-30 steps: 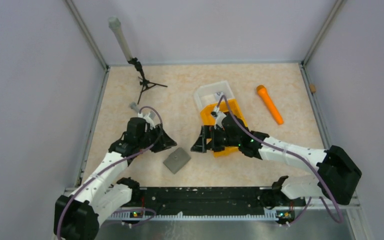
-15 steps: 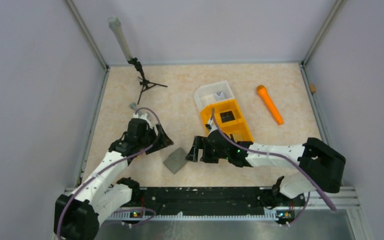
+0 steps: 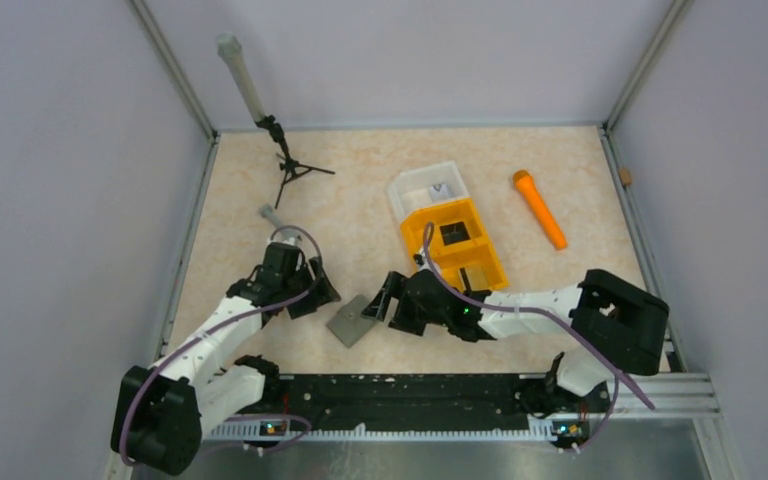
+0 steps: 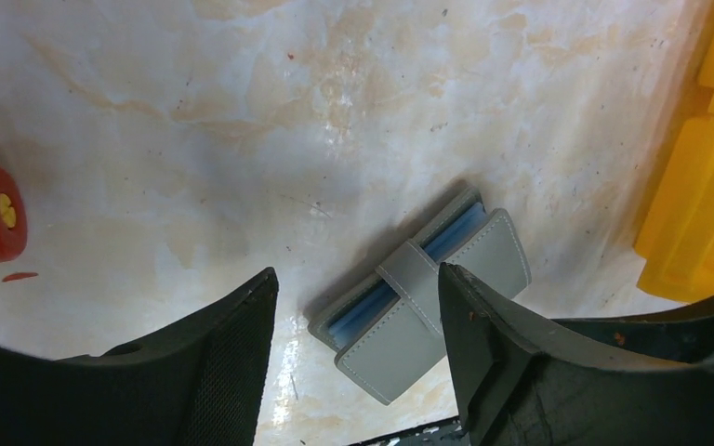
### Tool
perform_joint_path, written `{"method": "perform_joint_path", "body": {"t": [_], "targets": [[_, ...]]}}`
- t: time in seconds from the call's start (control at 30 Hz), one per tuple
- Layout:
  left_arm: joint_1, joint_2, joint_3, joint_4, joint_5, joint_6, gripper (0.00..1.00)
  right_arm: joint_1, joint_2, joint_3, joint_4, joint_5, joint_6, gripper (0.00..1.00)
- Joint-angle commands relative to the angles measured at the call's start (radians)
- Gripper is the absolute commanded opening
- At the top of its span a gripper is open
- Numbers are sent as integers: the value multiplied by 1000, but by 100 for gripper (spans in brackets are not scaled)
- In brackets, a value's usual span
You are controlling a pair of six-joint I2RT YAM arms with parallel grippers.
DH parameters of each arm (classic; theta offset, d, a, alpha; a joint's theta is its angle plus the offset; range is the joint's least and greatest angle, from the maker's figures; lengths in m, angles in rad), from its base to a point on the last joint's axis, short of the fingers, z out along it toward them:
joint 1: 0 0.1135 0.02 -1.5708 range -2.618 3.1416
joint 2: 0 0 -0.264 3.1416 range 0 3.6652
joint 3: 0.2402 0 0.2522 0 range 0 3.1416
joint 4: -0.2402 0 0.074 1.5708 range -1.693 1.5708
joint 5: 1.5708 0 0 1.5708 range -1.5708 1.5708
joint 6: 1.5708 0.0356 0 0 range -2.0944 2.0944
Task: Take the credit cards out of the card holder
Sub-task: Open the card holder at the center of the board.
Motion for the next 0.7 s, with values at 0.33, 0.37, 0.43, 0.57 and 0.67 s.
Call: {"method": "perform_joint_path", "body": {"t": [0.33, 0.37, 0.43, 0.57, 0.67], "targets": [[5, -11, -72, 55, 145, -51, 65, 40, 164, 20, 196, 10, 97, 76], [5, -10, -73, 64, 150, -51, 65, 34, 174, 30, 199, 9, 88, 76], [5, -10, -69, 79, 163, -44, 66, 8, 206, 52, 205, -10, 67, 75], [11, -11, -28, 55, 137, -26, 66, -44, 257, 93, 219, -43, 15, 74], [22, -11, -24, 50, 139, -19, 66, -78, 295, 138, 221, -79, -60, 74]]}}
